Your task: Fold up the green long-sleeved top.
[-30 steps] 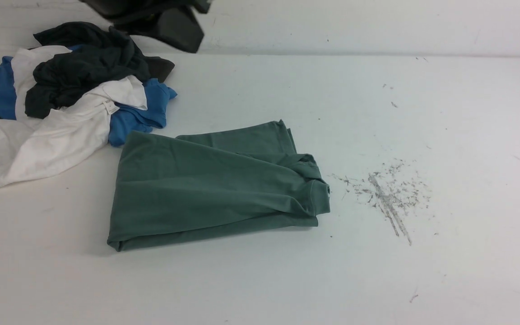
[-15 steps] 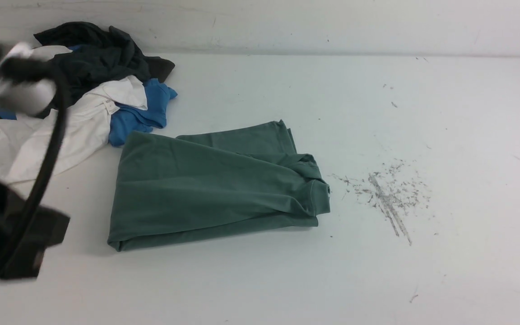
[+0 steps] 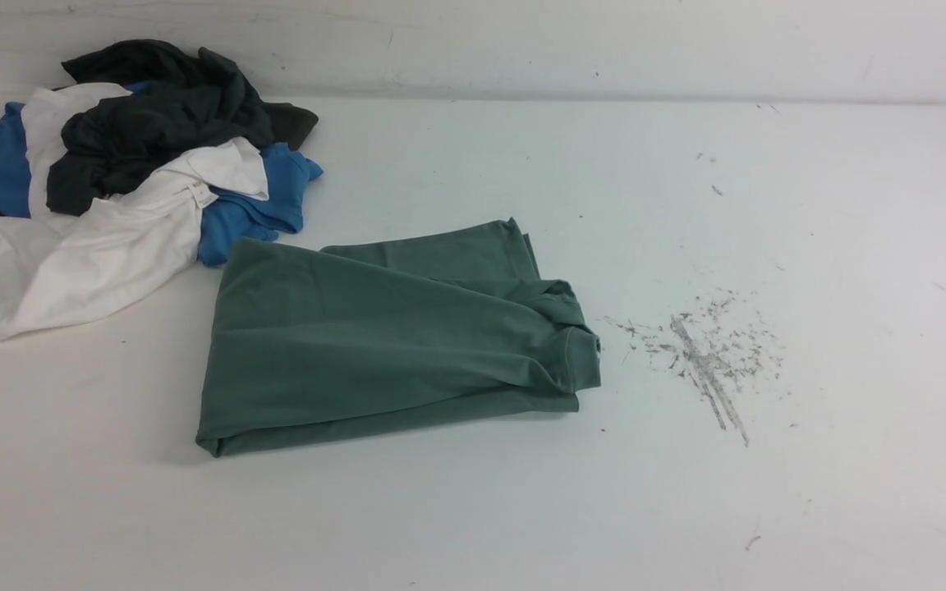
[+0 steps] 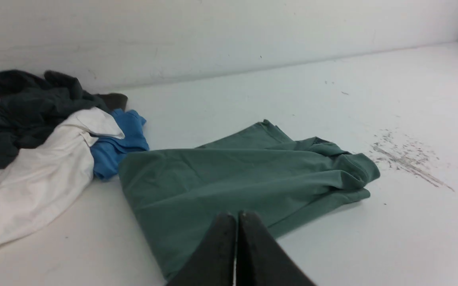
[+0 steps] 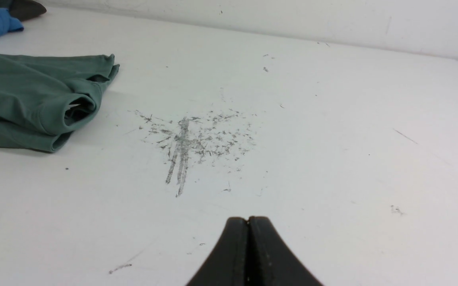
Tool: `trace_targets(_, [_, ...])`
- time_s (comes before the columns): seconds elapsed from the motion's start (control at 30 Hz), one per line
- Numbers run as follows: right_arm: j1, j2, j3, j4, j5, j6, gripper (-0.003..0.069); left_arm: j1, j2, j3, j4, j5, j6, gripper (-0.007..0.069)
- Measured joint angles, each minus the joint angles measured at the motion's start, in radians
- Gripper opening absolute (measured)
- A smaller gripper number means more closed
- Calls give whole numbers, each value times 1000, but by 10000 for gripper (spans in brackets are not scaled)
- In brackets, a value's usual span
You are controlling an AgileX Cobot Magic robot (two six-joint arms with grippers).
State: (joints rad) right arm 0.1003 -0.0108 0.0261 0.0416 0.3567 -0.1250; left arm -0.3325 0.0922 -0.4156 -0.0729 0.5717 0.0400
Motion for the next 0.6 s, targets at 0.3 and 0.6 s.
trace_targets(0.3, [0, 0, 0, 0, 0, 0, -15, 0, -24, 103, 7, 1, 0, -4])
trace_targets(0.6, [0, 0, 0, 0, 0, 0, -15, 0, -24, 143, 7, -1, -9, -4])
